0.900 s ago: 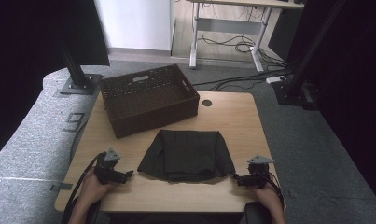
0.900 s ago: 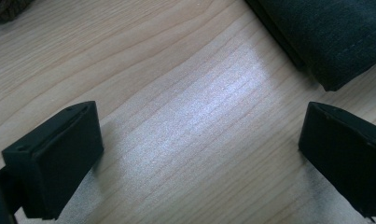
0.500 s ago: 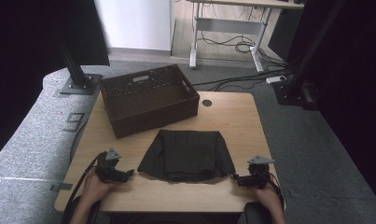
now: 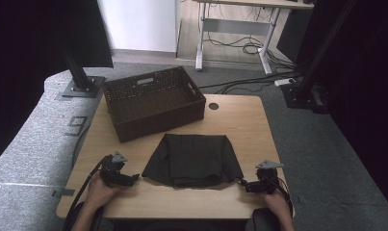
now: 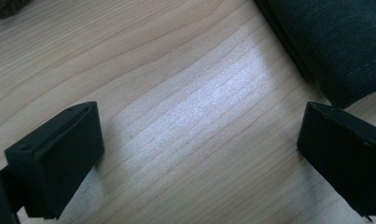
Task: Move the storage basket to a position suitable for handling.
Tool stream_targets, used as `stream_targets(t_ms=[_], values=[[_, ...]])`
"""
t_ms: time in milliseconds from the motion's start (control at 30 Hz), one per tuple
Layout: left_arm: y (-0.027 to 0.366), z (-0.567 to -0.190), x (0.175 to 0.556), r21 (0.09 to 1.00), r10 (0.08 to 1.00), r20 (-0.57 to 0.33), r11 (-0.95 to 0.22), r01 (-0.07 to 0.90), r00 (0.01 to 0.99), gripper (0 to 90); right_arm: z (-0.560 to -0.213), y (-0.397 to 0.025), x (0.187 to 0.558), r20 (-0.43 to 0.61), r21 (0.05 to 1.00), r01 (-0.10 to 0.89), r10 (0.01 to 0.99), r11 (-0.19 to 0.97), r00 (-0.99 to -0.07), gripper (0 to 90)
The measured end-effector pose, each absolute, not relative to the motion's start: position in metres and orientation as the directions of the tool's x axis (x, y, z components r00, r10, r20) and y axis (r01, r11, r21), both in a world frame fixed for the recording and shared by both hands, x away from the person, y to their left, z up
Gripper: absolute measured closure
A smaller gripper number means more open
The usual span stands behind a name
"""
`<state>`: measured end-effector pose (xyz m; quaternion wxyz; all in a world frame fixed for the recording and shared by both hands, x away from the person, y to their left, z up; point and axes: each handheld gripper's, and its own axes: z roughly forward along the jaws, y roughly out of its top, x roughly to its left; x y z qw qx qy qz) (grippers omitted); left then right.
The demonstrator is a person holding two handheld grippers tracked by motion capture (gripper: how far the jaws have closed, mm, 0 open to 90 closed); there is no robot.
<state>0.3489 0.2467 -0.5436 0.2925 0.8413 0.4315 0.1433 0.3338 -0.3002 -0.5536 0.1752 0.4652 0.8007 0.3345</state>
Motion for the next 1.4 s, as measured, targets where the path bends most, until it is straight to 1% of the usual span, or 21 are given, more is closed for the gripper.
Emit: stream_targets(t_ms=[300, 500, 867, 1067, 1100, 1233, 1400], values=[[0.239, -0.534, 0.352, 0.65, 0.792, -0.046, -0.439, 0.621, 0.609, 2.7, -0.54, -0.305, 0.333, 0.049, 0.723, 0.617, 0.866, 0.312, -0.497, 1.8], [0.236, -0.53, 0.354, 0.666, 0.788, -0.04, -0.437, 0.605, 0.614, 3.5, -0.529, -0.307, 0.335, 0.083, 0.74, 0.615, 0.87, 0.273, -0.487, 1.8], [0.222, -0.513, 0.371, 0.692, 0.772, -0.035, -0.439, 0.573, 0.634, 6.5, -0.51, -0.3, 0.35, 0.085, 0.742, 0.609, 0.863, 0.278, -0.498, 1.8], [0.208, -0.507, 0.382, 0.703, 0.758, -0.038, -0.443, 0.557, 0.651, 8.4, -0.504, -0.288, 0.365, 0.08, 0.74, 0.604, 0.851, 0.298, -0.518, 3.9], [0.206, -0.507, 0.384, 0.703, 0.757, -0.039, -0.443, 0.556, 0.652, 8.9, -0.502, -0.283, 0.369, 0.082, 0.739, 0.602, 0.847, 0.302, -0.526, 5.9], [0.196, -0.505, 0.393, 0.704, 0.748, -0.04, -0.449, 0.551, 0.662, 10.1, -0.499, -0.278, 0.376, 0.078, 0.739, 0.598, 0.842, 0.31, -0.533, 7.7], [0.187, -0.504, 0.403, 0.705, 0.743, -0.031, -0.458, 0.542, 0.669, 11.9, -0.497, -0.272, 0.385, 0.076, 0.734, 0.602, 0.843, 0.314, -0.533, 12.8]])
